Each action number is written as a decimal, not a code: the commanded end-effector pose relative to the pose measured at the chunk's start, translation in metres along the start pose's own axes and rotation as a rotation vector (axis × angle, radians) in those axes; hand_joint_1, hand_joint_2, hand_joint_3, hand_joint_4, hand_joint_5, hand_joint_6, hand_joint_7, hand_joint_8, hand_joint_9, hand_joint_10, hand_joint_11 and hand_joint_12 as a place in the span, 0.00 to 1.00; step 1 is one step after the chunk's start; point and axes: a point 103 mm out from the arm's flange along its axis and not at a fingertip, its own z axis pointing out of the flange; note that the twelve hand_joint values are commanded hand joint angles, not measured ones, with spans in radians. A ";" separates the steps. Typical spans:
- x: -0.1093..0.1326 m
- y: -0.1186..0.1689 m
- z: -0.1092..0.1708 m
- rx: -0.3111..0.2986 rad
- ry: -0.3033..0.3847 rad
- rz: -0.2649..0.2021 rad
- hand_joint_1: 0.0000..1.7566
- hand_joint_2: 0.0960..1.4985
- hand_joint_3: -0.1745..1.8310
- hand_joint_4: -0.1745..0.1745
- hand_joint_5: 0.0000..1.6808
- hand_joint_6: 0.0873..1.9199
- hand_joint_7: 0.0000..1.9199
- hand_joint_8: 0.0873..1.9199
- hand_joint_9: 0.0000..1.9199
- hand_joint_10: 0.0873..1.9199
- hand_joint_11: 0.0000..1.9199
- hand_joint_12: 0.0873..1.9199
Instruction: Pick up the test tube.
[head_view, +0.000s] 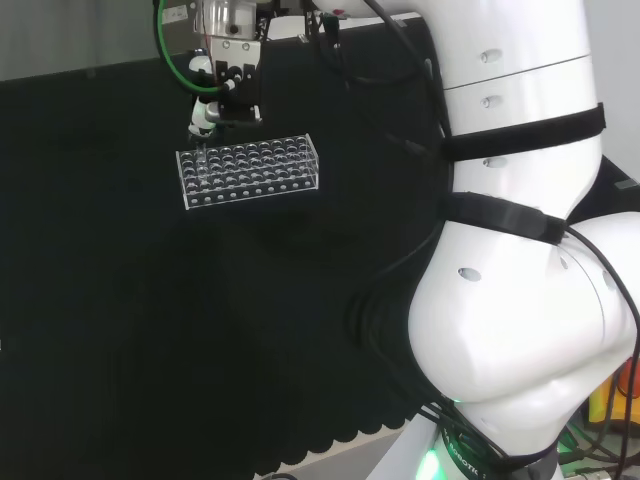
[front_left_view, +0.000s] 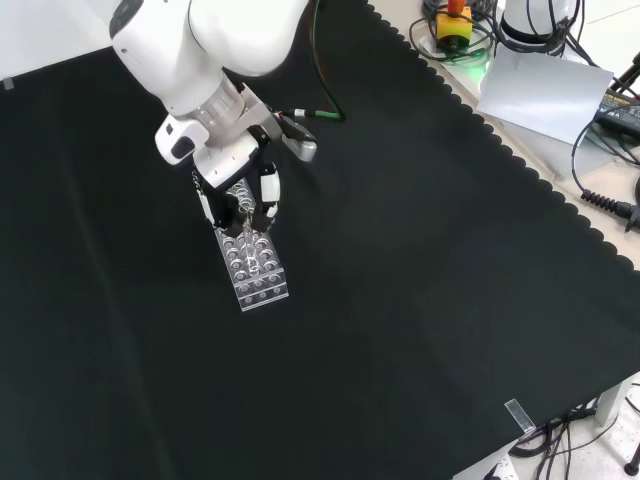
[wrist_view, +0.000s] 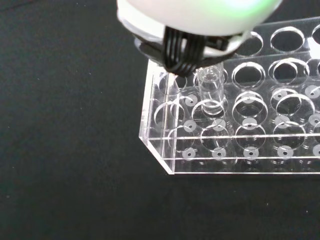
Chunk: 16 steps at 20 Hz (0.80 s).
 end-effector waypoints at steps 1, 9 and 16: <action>-0.001 -0.012 -0.018 -0.007 0.034 -0.009 0.82 0.36 0.43 0.00 0.76 0.29 0.70 0.33 0.68 0.26 0.62 0.45; -0.005 -0.031 -0.058 -0.054 0.086 -0.002 0.82 0.36 0.44 0.00 0.76 0.29 0.71 0.33 0.68 0.26 0.62 0.44; -0.019 -0.061 -0.104 -0.129 0.096 0.010 0.82 0.36 0.44 0.00 0.77 0.29 0.71 0.32 0.68 0.26 0.62 0.44</action>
